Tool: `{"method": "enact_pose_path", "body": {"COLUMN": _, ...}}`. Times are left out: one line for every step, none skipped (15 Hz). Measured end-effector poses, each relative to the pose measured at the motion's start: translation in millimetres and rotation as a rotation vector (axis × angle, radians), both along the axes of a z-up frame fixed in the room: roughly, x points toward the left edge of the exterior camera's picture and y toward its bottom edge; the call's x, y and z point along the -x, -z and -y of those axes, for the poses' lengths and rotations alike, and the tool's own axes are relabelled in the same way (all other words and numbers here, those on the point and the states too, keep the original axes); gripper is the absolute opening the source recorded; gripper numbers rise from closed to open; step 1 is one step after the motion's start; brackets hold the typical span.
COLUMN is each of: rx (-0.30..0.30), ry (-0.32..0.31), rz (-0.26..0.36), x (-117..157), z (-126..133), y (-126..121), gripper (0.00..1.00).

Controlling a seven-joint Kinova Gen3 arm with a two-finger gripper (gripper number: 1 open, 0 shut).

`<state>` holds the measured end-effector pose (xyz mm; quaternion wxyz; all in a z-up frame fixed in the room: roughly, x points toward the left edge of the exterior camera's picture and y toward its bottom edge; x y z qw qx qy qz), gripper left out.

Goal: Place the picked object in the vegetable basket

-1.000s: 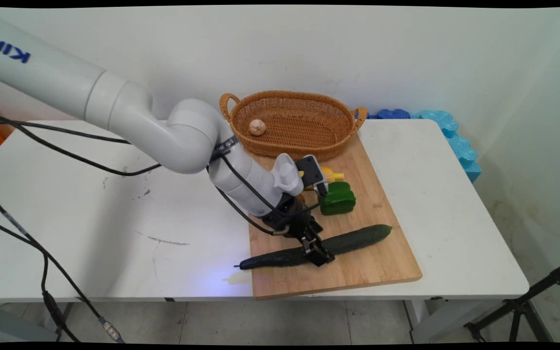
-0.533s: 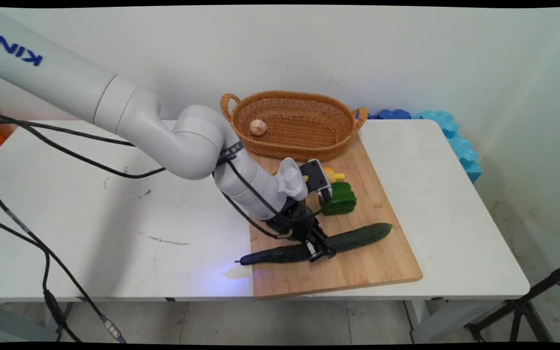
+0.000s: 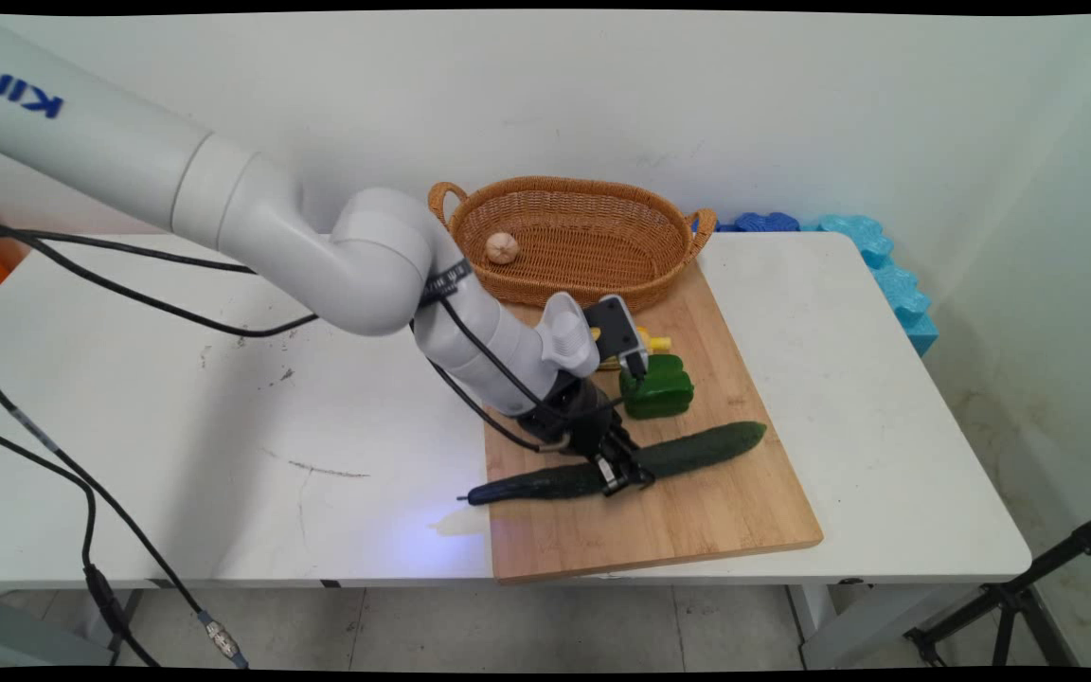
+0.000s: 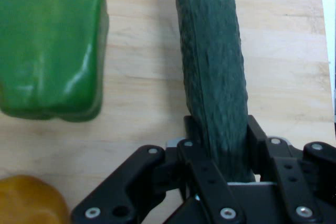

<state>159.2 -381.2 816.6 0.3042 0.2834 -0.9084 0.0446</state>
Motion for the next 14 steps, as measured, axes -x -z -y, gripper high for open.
{"method": "enact_pose_path", "body": {"rx": 0.004, "ry": -0.001, "rz": 0.000, "x": -2, "z": 1, "y": -5, "gripper": 0.00}}
{"method": "enact_pose_path", "body": {"rx": 0.008, "ry": -0.001, "rz": 0.000, "x": -2, "z": 2, "y": -8, "gripper": 0.00}}
{"method": "enact_pose_path", "body": {"rx": 0.013, "ry": -0.001, "rz": -0.001, "x": -4, "z": 4, "y": -14, "gripper": 0.00}}
{"method": "enact_pose_path", "body": {"rx": 0.016, "ry": -0.001, "rz": -0.002, "x": -6, "z": 5, "y": -18, "gripper": 0.00}}
{"method": "enact_pose_path", "body": {"rx": 0.022, "ry": 0.001, "rz": -0.003, "x": -8, "z": 7, "y": -24, "gripper": 0.00}}
{"method": "enact_pose_path", "body": {"rx": 0.030, "ry": 0.003, "rz": -0.006, "x": -9, "z": 10, "y": -32, "gripper": 0.00}}
{"method": "enact_pose_path", "body": {"rx": 0.037, "ry": 0.004, "rz": -0.009, "x": -12, "z": 13, "y": -41, "gripper": 0.00}}
{"method": "enact_pose_path", "body": {"rx": 0.043, "ry": 0.005, "rz": -0.012, "x": -15, "z": 16, "y": -48, "gripper": 0.00}}
{"method": "enact_pose_path", "body": {"rx": 0.048, "ry": 0.005, "rz": -0.015, "x": -17, "z": 18, "y": -53, "gripper": 0.00}}
{"method": "enact_pose_path", "body": {"rx": 0.056, "ry": 0.006, "rz": -0.018, "x": -20, "z": 22, "y": -61, "gripper": 0.00}}
{"method": "enact_pose_path", "body": {"rx": 0.061, "ry": 0.007, "rz": -0.021, "x": -22, "z": 24, "y": -66, "gripper": 0.00}}
{"method": "enact_pose_path", "body": {"rx": 0.070, "ry": 0.009, "rz": -0.026, "x": -26, "z": 28, "y": -74, "gripper": 0.00}}
{"method": "enact_pose_path", "body": {"rx": 0.082, "ry": 0.011, "rz": -0.029, "x": -30, "z": 33, "y": -83, "gripper": 0.00}}
{"method": "enact_pose_path", "body": {"rx": 0.094, "ry": 0.014, "rz": -0.031, "x": -36, "z": 39, "y": -92, "gripper": 0.00}}
